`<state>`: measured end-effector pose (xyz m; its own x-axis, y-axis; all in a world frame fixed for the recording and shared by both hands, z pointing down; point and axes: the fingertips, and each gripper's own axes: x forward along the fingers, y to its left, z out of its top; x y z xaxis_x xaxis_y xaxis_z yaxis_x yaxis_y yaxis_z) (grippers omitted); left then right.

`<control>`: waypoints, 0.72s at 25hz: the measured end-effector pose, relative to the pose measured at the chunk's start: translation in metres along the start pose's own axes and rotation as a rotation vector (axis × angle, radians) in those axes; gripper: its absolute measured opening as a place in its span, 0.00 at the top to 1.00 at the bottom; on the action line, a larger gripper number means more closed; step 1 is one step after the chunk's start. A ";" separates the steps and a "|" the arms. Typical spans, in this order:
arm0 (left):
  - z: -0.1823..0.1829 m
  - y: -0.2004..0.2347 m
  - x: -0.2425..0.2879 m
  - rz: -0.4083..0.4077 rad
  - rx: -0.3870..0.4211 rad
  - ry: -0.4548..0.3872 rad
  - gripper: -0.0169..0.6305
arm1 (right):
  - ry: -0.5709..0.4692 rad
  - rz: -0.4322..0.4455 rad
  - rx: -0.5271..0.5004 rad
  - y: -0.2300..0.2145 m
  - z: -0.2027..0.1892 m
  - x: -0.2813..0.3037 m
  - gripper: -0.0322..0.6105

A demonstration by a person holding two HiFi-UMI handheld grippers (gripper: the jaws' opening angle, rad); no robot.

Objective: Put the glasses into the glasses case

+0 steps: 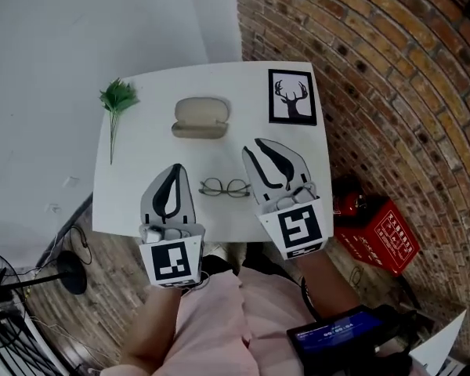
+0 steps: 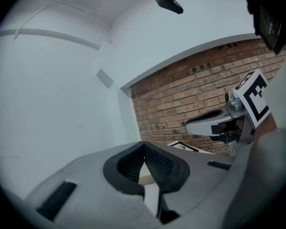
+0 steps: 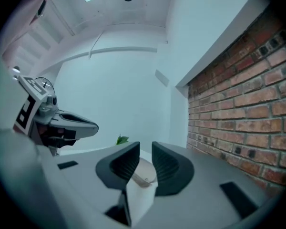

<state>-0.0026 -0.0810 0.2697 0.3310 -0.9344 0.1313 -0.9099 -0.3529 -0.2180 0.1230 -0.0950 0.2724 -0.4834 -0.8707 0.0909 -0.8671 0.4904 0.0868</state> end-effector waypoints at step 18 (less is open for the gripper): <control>-0.061 0.027 0.032 0.022 -0.119 0.115 0.96 | 0.164 0.209 -0.039 0.040 -0.060 0.046 0.81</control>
<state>-0.0319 -0.1172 0.3272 0.2860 -0.9280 0.2388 -0.9420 -0.3179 -0.1073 0.0736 -0.1137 0.3397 -0.6225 -0.7345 0.2703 -0.7440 0.6625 0.0868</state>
